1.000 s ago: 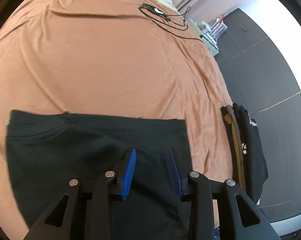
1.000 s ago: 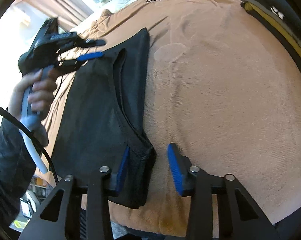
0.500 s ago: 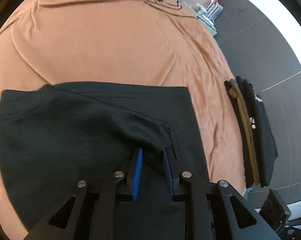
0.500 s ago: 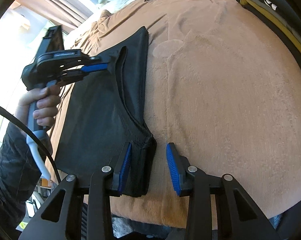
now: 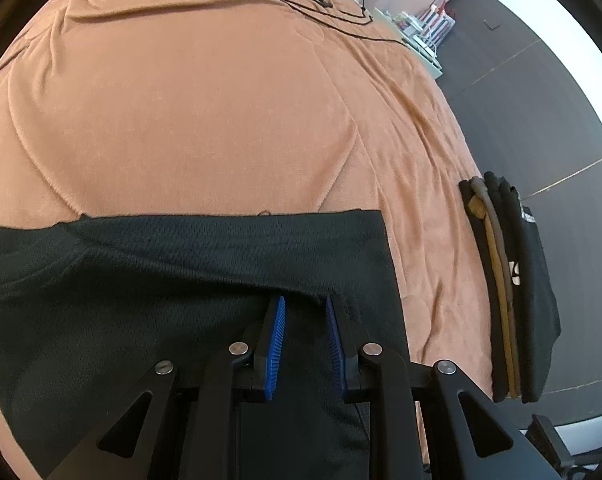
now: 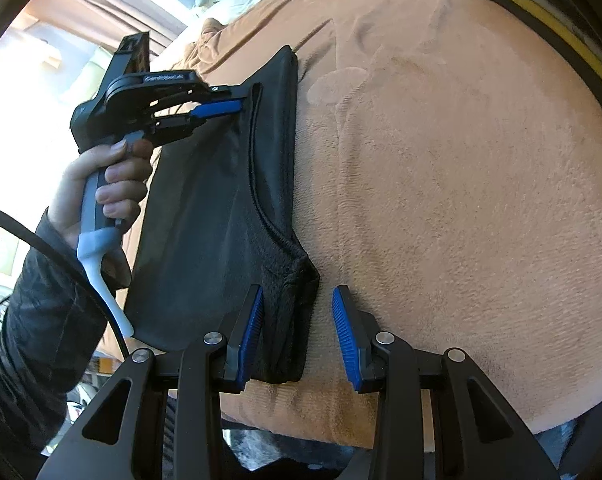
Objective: Fold small clothes
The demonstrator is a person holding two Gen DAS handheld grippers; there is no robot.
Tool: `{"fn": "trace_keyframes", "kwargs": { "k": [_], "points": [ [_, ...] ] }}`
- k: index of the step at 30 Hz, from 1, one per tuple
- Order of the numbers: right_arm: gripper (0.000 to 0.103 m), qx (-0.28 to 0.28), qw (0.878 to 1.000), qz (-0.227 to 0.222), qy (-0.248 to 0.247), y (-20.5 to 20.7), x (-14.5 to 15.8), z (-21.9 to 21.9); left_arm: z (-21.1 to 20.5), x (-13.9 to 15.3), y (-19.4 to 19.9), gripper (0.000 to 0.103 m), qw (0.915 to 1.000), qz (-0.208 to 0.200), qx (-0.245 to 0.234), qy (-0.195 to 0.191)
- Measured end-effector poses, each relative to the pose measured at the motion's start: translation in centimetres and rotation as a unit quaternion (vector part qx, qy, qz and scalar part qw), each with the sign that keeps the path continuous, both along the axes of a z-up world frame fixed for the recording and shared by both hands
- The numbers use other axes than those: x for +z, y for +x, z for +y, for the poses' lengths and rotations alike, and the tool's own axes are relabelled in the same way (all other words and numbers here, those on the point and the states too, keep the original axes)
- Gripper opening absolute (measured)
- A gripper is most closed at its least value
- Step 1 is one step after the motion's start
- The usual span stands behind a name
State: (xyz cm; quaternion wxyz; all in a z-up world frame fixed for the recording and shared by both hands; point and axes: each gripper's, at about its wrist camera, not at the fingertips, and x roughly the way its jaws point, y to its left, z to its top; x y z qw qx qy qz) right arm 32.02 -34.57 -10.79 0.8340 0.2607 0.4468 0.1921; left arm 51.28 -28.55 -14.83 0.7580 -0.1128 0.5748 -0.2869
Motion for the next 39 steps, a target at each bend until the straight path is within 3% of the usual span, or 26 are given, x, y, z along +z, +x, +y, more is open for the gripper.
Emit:
{"fn": "trace_keyframes", "kwargs": {
  "k": [6,17,25,27,29,34,39],
  "points": [
    [0.033,-0.002,1.0,0.003,0.031,0.6,-0.6,-0.7,2.5,0.5,-1.5,0.023,0.9999,0.005,0.012,-0.001],
    [0.033,-0.004,0.992,0.05,0.112,1.9,-2.7,-1.8,8.4,1.5,-6.2,0.024,0.999,0.0,0.044,-0.006],
    [0.033,0.001,0.991,0.058,0.119,1.9,-2.9,-1.1,12.6,1.3,-9.4,0.025,0.9969,0.005,0.078,0.001],
    [0.033,0.001,0.991,0.059,0.124,2.1,-3.0,-1.2,13.4,1.2,-10.0,0.031,0.9962,0.005,0.087,0.0],
    [0.033,0.002,0.99,0.057,0.127,1.9,-3.1,-1.3,14.1,1.1,-10.8,0.044,0.9954,0.003,0.096,0.0],
    [0.033,0.003,0.991,0.051,0.126,2.3,-3.3,-1.1,15.7,0.4,-12.6,0.045,0.9936,0.015,0.112,-0.004],
    [0.016,-0.004,0.992,0.048,0.115,2.3,-3.6,-0.7,17.3,-0.4,-14.8,0.045,0.9908,0.029,0.13,-0.026]
  ]
}}
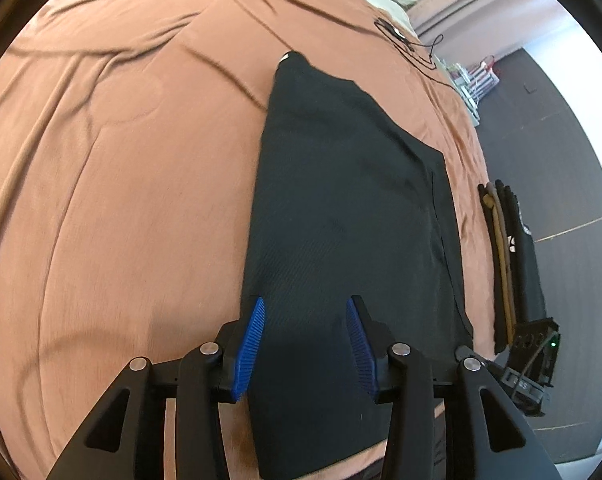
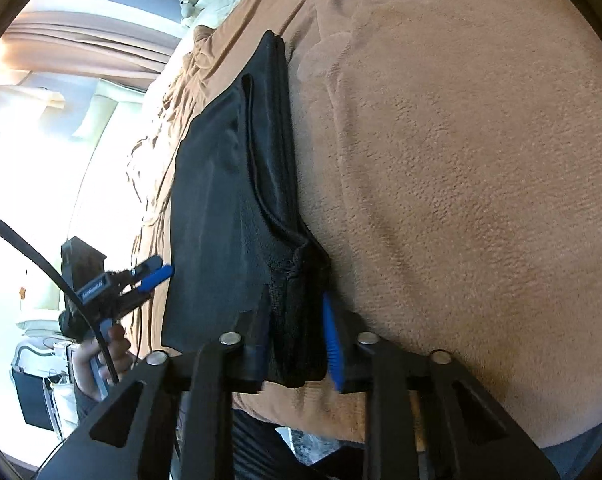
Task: Fold small clothes
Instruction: 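Close both grippers on the folded shirt's long edge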
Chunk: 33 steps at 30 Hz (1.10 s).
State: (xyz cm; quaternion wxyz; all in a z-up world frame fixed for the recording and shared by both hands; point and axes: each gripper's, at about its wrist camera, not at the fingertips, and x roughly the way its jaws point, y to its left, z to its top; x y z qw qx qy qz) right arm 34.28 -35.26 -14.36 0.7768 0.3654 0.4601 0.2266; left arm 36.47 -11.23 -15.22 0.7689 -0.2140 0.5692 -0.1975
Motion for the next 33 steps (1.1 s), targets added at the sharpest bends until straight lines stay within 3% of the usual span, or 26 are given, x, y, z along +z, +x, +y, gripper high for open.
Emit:
{"fn": "trace_keyframes", "kwargs": {
  "k": [8,13,20,23,24,26,28,33],
  "points": [
    [0.013,-0.005,1.0,-0.006,-0.004,-0.7,0.3,0.1,1.9,0.5,-2.8,0.045,0.9995,-0.008,0.026,-0.013],
    [0.013,-0.005,1.0,-0.01,-0.012,-0.9,0.5,0.4,2.4,-0.5,-3.7,0.045,0.9991,0.012,0.03,-0.026],
    [0.01,-0.003,1.0,-0.014,-0.021,-1.5,0.8,0.8,2.7,-2.0,-5.3,0.045,0.9941,0.044,0.056,-0.082],
    [0.01,-0.006,1.0,-0.014,-0.018,-1.5,0.7,0.8,2.5,-2.3,-5.9,0.044,0.9932,0.043,0.063,-0.088],
    [0.01,-0.007,1.0,-0.014,-0.018,-1.4,0.7,0.9,2.5,-2.4,-6.1,0.042,0.9929,0.042,0.065,-0.09],
    [0.009,-0.007,1.0,-0.015,-0.018,-1.5,0.7,0.8,2.7,-2.5,-6.2,0.019,0.9932,0.047,0.069,-0.08],
    [0.009,-0.005,1.0,-0.016,-0.019,-1.6,0.7,0.8,3.0,-2.6,-6.2,0.009,0.9929,0.052,0.066,-0.085],
    [0.009,0.002,0.999,-0.014,-0.029,-2.0,1.1,1.2,3.9,-1.4,-6.4,0.005,0.9933,0.035,0.065,-0.089]
  ]
}}
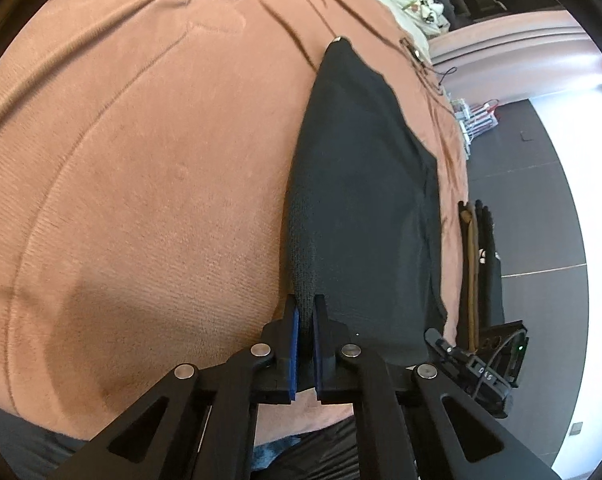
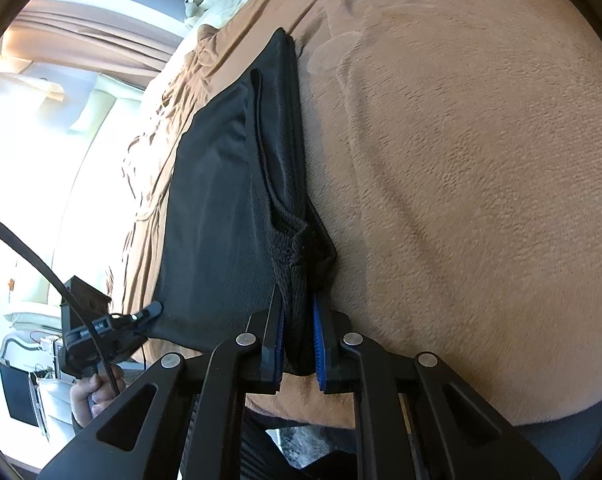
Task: Fold small clothes
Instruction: 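Close both grippers on the folded shirt's long edge, then open both grippers and move them to the shirt strip's end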
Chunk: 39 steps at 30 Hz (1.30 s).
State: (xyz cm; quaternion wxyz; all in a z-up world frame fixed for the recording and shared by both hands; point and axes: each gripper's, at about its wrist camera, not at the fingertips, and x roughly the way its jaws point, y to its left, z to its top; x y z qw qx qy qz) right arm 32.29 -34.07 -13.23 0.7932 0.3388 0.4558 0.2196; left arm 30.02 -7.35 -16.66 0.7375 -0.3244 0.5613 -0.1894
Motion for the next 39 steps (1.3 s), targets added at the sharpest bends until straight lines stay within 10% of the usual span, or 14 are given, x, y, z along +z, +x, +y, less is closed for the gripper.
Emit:
{"fn": "trace_keyframes", "kwargs": {
  "k": [22,27,39],
  "points": [
    [0.01,0.078,0.997,0.01,-0.023,-0.4,0.5,5.4,5.4,1.9,-3.5,0.007,0.9995,-0.007,0.01,0.031],
    [0.059,0.064,0.998,-0.018,-0.023,0.1,2.0,4.0,5.7,2.8,-2.3,0.044,0.9989,-0.026,0.009,0.037],
    [0.062,0.041,0.998,-0.043,-0.01,4.7,2.3,2.5,4.9,2.6,3.0,0.054,0.9977,-0.036,0.003,0.057]
  ]
}}
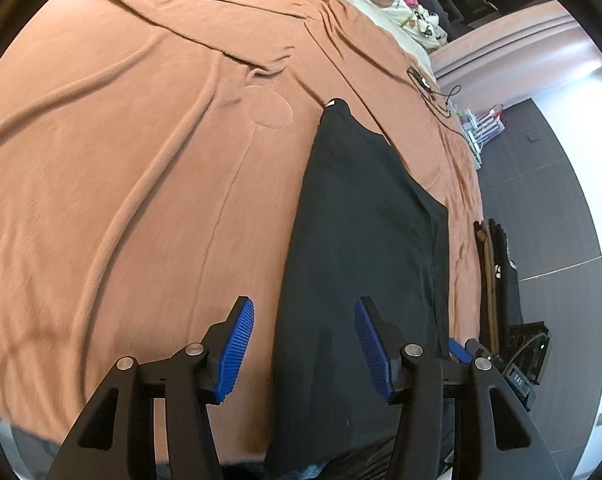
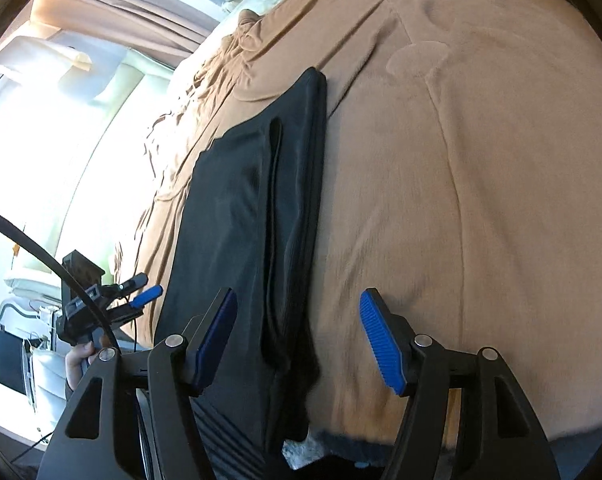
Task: Fold small clothes
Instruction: 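Open both grippers and move them to the shirt strip's end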
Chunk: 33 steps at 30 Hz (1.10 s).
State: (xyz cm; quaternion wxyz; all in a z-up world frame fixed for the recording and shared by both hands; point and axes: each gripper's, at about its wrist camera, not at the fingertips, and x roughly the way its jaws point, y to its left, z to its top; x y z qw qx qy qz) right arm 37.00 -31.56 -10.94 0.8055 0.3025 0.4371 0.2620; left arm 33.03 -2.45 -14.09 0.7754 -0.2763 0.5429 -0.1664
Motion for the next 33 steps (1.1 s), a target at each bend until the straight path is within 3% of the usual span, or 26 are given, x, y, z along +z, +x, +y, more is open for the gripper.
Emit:
{"fn": "trace_keyframes", "kwargs": {
  "k": [13,25,33],
  "points": [
    [0.062,0.02,1.0,-0.001,0.0,5.9,-0.8,1.8,-2.2,-1.5,6.9,0.053,0.9997,0.012,-0.022,-0.001],
    [0.062,0.053,0.999,-0.001,0.008,11.3,-1.1,3.9,-3.1,-1.8,11.9,0.041,0.9993,0.013,-0.034,0.009],
    [0.05,0.07,0.997,-0.006,0.015,14.1,-1.4,4.8,-3.5,-2.0,14.4,0.041,0.999,0.008,-0.041,0.016]
  ]
}}
